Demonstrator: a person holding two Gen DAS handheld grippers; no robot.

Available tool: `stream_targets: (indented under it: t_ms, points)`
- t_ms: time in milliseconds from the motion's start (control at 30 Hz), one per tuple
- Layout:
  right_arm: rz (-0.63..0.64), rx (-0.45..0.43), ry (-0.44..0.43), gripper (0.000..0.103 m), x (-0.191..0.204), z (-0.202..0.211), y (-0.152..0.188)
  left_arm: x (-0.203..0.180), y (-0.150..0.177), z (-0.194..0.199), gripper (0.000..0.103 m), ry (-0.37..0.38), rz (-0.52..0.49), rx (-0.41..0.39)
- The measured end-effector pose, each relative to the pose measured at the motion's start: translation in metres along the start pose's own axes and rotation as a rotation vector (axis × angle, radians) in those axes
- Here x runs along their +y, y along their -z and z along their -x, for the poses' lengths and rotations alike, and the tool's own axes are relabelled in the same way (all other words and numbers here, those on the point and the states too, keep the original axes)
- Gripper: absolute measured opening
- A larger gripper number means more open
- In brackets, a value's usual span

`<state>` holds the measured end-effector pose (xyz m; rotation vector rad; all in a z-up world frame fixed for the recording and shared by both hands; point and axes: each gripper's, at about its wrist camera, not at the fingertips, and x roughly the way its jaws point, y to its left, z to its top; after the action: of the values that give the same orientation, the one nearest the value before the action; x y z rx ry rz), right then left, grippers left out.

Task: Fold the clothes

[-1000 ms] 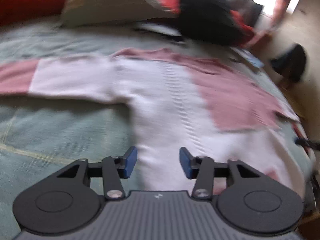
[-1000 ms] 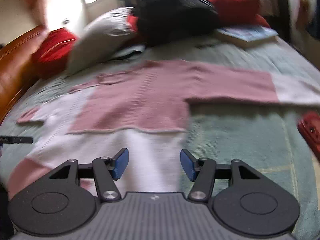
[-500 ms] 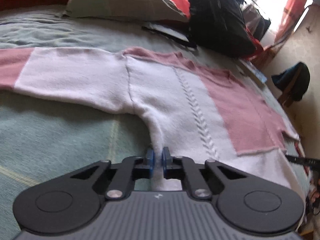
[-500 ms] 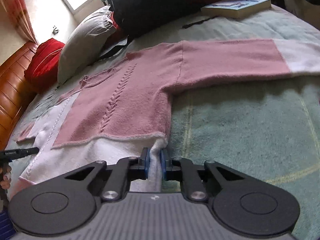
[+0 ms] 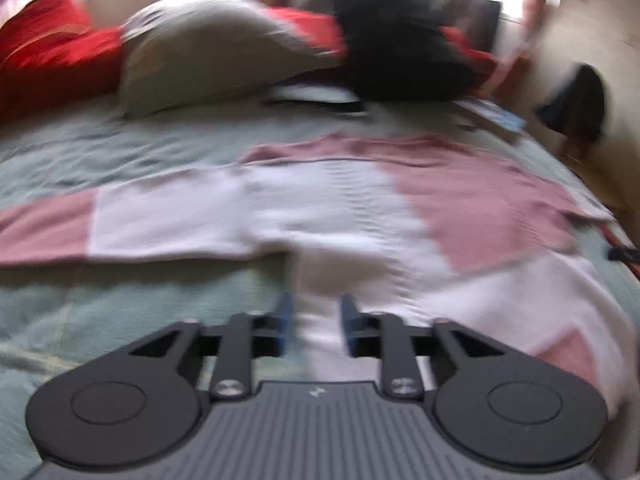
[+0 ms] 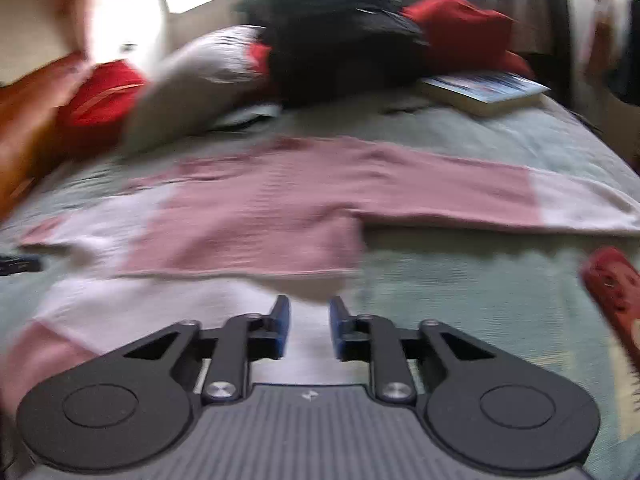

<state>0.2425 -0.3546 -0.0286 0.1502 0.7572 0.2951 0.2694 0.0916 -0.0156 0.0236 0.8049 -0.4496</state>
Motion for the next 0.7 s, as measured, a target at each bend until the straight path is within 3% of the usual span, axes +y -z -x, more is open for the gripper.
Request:
stream_targets:
  t_ms: [100, 167, 267, 367, 500, 567, 700]
  points:
    - [0.054, 0.039, -0.094, 0.039, 0.033, -0.013, 0.009, -0.035, 0.011, 0.000, 0.045, 0.119, -0.119, 0.018]
    - [0.088, 0.091, -0.097, 0.039, 0.044, -0.030, 0.019, -0.043, 0.021, -0.011, 0.046, 0.172, -0.133, 0.044]
    - [0.086, 0.125, -0.077, 0.039, 0.035, -0.035, 0.038, -0.015, 0.039, -0.025, 0.044, 0.140, 0.000, 0.134]
    - [-0.001, 0.126, -0.100, 0.039, 0.005, -0.012, 0.055, 0.021, 0.061, -0.003, 0.044, 0.182, 0.116, 0.115]
    - [-0.041, 0.125, -0.078, 0.041, -0.005, 0.018, 0.067, 0.013, 0.063, 0.025, 0.046, 0.061, 0.039, 0.130]
    - [-0.011, 0.112, -0.060, 0.052, 0.008, 0.026, 0.065, 0.003, 0.050, 0.028, 0.047, 0.106, 0.011, 0.074]
    - [0.150, 0.059, -0.158, 0.062, 0.076, 0.011, 0.049, -0.027, 0.021, 0.007, 0.059, 0.129, -0.081, 0.006]
